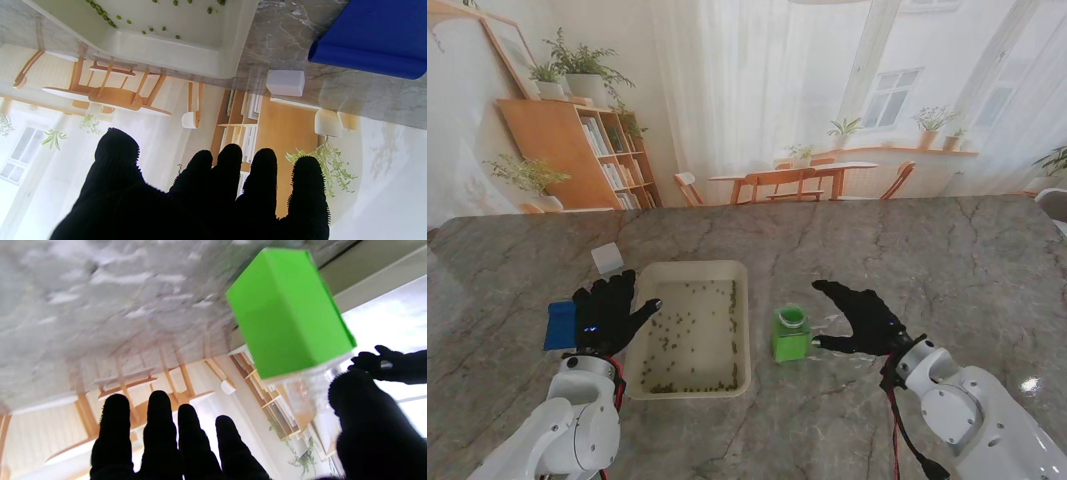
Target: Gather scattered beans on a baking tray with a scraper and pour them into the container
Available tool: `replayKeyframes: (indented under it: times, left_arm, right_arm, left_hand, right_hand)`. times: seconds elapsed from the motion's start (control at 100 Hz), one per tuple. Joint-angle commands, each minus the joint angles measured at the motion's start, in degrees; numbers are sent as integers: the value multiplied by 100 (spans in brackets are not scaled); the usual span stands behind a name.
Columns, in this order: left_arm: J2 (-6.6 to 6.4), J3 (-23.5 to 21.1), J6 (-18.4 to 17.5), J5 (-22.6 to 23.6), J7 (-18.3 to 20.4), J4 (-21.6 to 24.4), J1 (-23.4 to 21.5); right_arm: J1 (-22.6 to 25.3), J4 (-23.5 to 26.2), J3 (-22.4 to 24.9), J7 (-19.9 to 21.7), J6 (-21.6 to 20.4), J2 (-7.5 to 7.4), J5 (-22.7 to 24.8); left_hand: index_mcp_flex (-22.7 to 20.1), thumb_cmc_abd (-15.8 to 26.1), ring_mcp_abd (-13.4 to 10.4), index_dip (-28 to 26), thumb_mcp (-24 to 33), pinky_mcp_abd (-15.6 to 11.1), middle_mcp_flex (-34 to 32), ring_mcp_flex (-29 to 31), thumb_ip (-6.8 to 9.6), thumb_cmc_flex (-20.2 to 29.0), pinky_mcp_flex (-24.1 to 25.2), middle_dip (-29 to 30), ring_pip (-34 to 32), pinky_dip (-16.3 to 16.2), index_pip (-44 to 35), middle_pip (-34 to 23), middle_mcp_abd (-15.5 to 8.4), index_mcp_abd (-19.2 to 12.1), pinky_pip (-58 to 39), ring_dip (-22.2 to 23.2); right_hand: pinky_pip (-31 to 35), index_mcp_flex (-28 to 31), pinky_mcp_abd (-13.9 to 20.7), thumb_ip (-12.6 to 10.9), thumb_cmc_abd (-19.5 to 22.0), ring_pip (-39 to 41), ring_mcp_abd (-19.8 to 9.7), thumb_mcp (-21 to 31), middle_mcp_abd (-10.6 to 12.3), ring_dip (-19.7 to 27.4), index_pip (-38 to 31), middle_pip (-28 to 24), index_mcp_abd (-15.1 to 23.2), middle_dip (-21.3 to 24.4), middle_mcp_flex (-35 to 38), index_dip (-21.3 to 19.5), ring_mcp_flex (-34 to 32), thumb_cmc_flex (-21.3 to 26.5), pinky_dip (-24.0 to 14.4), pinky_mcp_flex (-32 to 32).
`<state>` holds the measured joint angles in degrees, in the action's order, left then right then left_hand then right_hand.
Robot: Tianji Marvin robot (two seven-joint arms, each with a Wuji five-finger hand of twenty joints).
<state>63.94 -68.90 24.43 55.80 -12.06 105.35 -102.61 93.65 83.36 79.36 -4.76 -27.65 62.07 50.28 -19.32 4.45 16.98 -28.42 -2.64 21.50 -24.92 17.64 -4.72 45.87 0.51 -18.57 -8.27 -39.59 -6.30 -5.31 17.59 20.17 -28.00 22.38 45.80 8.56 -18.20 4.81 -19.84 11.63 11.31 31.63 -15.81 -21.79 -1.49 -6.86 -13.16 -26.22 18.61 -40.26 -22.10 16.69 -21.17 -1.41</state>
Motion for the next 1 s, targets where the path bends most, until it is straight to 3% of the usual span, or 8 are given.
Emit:
replayKeyframes:
  times: [0.0,0.23,0.49,0.64,0.71,0.89,0.92,0.99]
  left_arm:
    - [23,-15,52,33,-55,42,-94]
    - [24,-109,123,174,-144,110,-222]
    - [-8,-360,172,419,-45,234,-397]
    - [-108,-729,-57,809,546,410,-526]
    - [-160,-958,-279,1033,886,488,-581]
    - [-281,-1630,-1171,1493,1795,584,-629]
    - [-300,-1739,-1318,1532,1971,591,-623]
    - [-341,-1961,-1634,1546,2342,574,-578]
  right_arm:
    - [76,166,173,-9,73,-126,26]
    - [231,728,522,-460,370,-74,418]
    - [91,1073,325,-1005,484,30,417]
    - [-76,1137,51,-1154,377,77,293]
    - [-132,1115,-93,-1220,361,99,226]
    - [-225,1006,-441,-1337,386,155,-3]
    - [-235,989,-482,-1342,377,160,-33]
    - [-240,969,-552,-1358,363,166,-55]
  left_hand:
    - [-88,268,-29,-68,35,105,-65,91,296,46,101,-100,-69,-19,16,48,-60,31,-57,28]
    - [-83,264,-20,-66,33,112,-60,88,296,47,105,-98,-69,-16,19,51,-52,34,-51,28]
    - [-69,230,-19,-58,42,128,-36,65,300,81,111,-87,-51,2,29,63,-58,41,-20,14]
    - [-16,210,-77,-47,50,35,44,0,303,123,95,-69,-8,21,52,93,-69,41,6,-13]
    - [96,221,-192,-29,42,-276,295,-164,301,168,91,-12,105,190,90,160,-123,62,211,-120]
    - [506,191,-386,37,44,-698,833,-641,317,204,200,156,361,732,225,282,-246,68,807,-505]
    - [585,194,-414,55,45,-739,926,-731,318,194,232,185,394,811,257,309,-257,240,892,-563]
    - [760,151,-445,98,50,-882,1159,-939,327,171,249,254,448,993,319,361,-264,250,1076,-683]
  right_hand:
    - [-139,123,36,-147,36,-92,-39,-37,120,84,-116,57,129,106,60,-109,53,-11,103,73]
    - [-143,469,89,-160,-41,-77,-153,-24,344,93,-303,-21,334,109,414,-104,-113,142,82,-26]
    - [-174,813,86,-198,237,-125,-192,-215,514,142,-524,-36,523,129,796,6,-297,505,62,-111]
    - [-139,977,64,-257,683,-83,-237,-433,613,111,-677,-88,635,101,1005,81,-424,806,13,-211]
    - [-119,1078,37,-293,854,-74,-272,-638,667,85,-800,-96,768,92,1148,93,-538,1004,-51,-302]
    - [-108,1371,9,-319,968,-61,-324,-717,752,62,-961,-138,980,74,1355,88,-680,1071,-100,-381]
    - [-110,1385,15,-319,980,-69,-316,-726,748,62,-973,-138,1006,74,1372,89,-684,1070,-105,-385]
    - [-114,1420,14,-321,997,-79,-317,-744,765,57,-1000,-139,1032,71,1405,90,-699,1074,-117,-396]
